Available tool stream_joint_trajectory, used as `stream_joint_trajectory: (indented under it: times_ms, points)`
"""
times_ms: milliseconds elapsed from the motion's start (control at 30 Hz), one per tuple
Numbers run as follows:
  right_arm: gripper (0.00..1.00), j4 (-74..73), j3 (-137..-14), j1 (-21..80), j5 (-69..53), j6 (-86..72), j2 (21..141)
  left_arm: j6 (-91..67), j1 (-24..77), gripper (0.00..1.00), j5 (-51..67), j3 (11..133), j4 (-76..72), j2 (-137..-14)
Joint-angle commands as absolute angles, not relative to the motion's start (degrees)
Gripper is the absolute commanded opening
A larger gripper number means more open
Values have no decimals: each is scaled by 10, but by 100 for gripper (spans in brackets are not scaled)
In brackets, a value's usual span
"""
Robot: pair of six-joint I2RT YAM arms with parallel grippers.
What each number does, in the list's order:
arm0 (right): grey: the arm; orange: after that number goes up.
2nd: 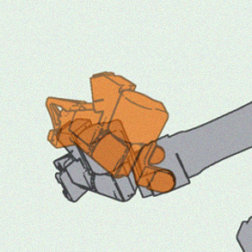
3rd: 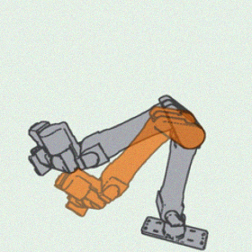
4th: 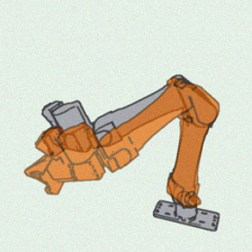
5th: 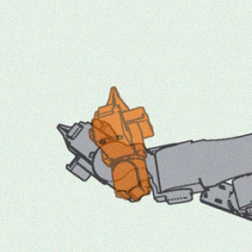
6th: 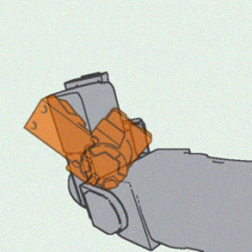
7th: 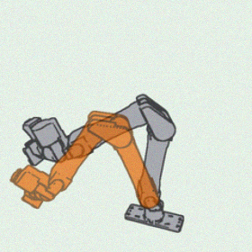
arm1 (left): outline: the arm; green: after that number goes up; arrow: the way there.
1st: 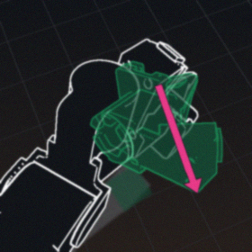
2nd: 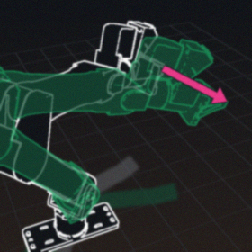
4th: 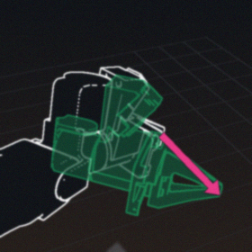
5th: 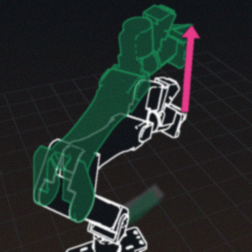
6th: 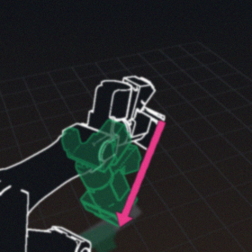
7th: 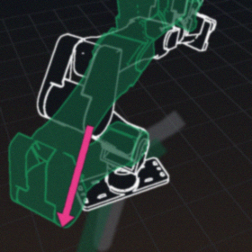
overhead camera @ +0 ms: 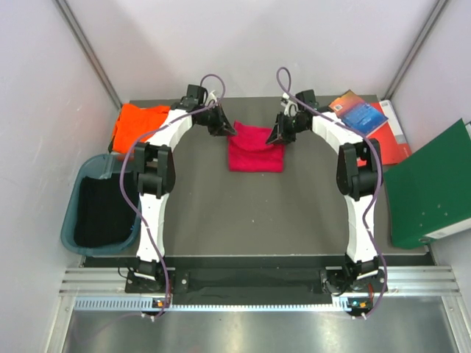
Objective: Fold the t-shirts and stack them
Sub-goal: Fold the long partially folded tshirt into a neat square
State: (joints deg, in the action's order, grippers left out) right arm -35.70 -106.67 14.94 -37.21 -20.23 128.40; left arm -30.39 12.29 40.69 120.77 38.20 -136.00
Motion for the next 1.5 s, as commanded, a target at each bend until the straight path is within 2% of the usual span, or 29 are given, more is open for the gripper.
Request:
stream_joint_trajectory:
  times_ms: [0,267,400,433,467,500,533,600,700,767,900,1133,1333,1467]
  points:
    - [18,-243,-1107,129,-397,-253,1252,-399,112,0,444,1238,247,-1317]
    - [21,-163,-1172,113,-357,-279,1316,-618,86,0,499,1229,10,-1383]
    - [37,-111,-1171,112,-280,-297,1332,-720,75,0,504,1216,-119,-1432]
    - [42,-100,-1166,113,-267,-301,1337,-741,69,30,510,1217,-175,-1444]
    - [49,-86,-1159,113,-257,-305,1346,-793,69,52,522,1219,-204,-1457]
    - [66,-81,-1155,113,-236,-309,1350,-821,66,71,530,1222,-239,-1481]
    - [72,-70,-1147,113,-233,-314,1353,-849,64,99,539,1225,-309,-1491]
    - [85,-51,-1128,113,-222,-325,1353,-904,62,99,552,1216,-358,-1496]
    - [93,-38,-1088,113,-211,-324,1327,-896,60,99,557,1166,-373,-1459]
    - [95,-38,-1056,113,-205,-311,1295,-842,56,99,559,1130,-332,-1432]
    - [95,-56,-1023,113,-195,-287,1260,-723,52,99,565,1075,-205,-1368]
    - [95,-74,-997,118,-188,-269,1231,-531,53,99,548,1067,1,-1325]
    - [93,-87,-1021,128,-198,-272,1266,-452,53,99,531,1072,132,-1325]
    - [90,-104,-1058,144,-207,-267,1305,-429,53,99,525,1076,159,-1330]
